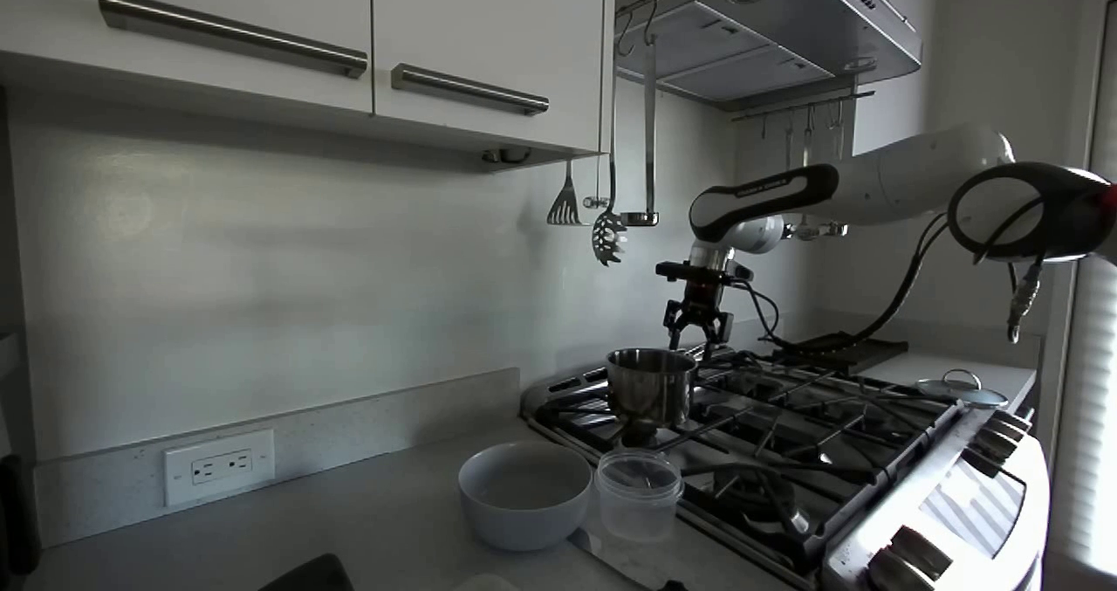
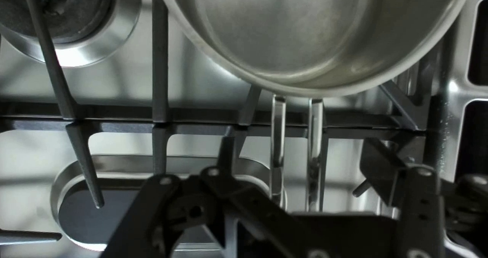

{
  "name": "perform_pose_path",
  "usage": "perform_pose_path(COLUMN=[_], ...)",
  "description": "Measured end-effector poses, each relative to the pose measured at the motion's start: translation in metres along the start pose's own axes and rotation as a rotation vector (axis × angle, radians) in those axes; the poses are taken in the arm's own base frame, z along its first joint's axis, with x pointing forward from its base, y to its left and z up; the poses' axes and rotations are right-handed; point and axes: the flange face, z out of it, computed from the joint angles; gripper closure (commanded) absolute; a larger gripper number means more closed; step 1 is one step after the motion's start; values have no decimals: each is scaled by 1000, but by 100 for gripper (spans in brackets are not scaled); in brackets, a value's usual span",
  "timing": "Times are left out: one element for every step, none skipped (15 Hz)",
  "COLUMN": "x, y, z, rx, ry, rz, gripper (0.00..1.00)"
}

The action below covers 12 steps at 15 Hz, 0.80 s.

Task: Move the silver pot backwards

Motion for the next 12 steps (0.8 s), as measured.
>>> perform_pose_path(x=[0, 0, 0, 1, 1, 2, 1, -1, -4, -7, -11, -16], y=[0, 0, 0, 0, 1, 3, 4, 6, 8, 10, 13, 17], z=[-1, -2, -4, -7, -11, -17, -26, -34, -43, -52, -59, -66], rx=[2, 4, 6, 6, 7, 7, 6, 5, 2, -2, -8, -17], ry=[1, 1, 4, 15, 34, 59, 89, 121, 154, 185, 213, 237], rz=[0, 0, -3, -12, -31, -59, -94, -134, -178, -226, -274, -323], gripper=[0, 0, 0, 0, 0, 0, 0, 0, 0, 0, 0, 0])
